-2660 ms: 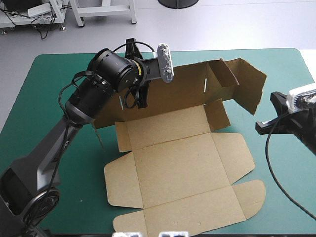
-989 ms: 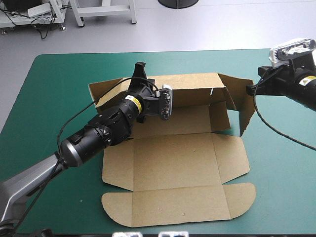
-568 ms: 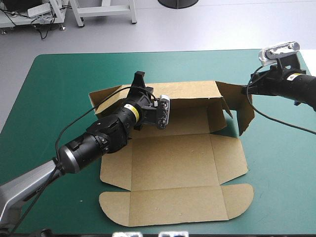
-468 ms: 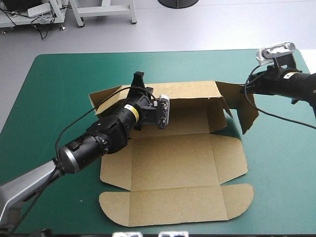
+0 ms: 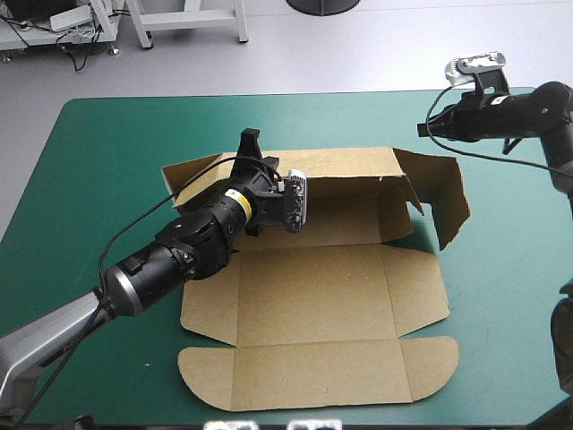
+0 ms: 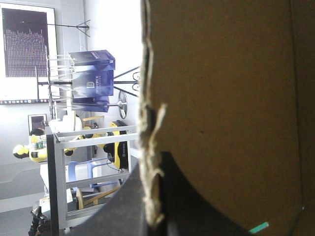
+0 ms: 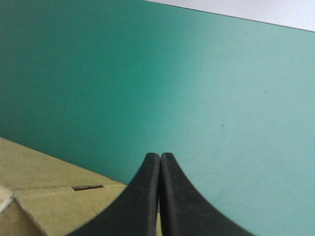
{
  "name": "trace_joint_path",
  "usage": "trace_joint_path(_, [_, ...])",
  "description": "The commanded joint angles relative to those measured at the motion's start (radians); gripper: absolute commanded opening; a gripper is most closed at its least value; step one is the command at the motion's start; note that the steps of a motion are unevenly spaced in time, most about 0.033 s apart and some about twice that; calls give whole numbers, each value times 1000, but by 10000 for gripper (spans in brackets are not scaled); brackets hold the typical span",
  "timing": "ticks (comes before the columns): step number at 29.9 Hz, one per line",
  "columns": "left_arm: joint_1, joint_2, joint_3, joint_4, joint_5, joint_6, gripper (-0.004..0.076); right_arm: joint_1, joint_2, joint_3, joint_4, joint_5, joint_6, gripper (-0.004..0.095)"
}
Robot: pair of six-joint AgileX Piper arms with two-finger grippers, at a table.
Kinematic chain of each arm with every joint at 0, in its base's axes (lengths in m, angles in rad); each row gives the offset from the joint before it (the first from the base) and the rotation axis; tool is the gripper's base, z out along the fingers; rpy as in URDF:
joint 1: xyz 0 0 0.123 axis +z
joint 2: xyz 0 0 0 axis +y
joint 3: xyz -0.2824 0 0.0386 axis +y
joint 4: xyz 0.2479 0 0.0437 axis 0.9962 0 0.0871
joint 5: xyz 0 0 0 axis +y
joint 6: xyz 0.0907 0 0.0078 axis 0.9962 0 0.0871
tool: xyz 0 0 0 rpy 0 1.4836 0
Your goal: Fold the box
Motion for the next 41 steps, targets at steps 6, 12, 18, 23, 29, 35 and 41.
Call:
trace_joint_path(6, [58,-44,-27,28,-74,-68,-9,1,92,-117,66,163,3,-20])
trace_joint_path(12, [99,-43,-27,30,-139,-69,-9,1,94,-115,73,283,-9,-20])
trace_joint_path(18, [104,-10,-27,50,-153,-63,-9,1,94,-76,132,324,-43,-20])
trace_joint_path(23, [104,20,-27,55,-153,-63,-9,1,92,-1,176,311,-118,-20])
trace_joint_path(29, [104,27,-27,57,-154,-63,-9,1,48,173,230,184,-243,-20])
trace_joint_path(35, [104,27,-27,61,-154,-55,-9,-1,-27,380,407,26,-502,-20])
trace_joint_path(41, [104,27,0,120,-154,-34,-9,-1,-81,525,538,-43,-726,-20])
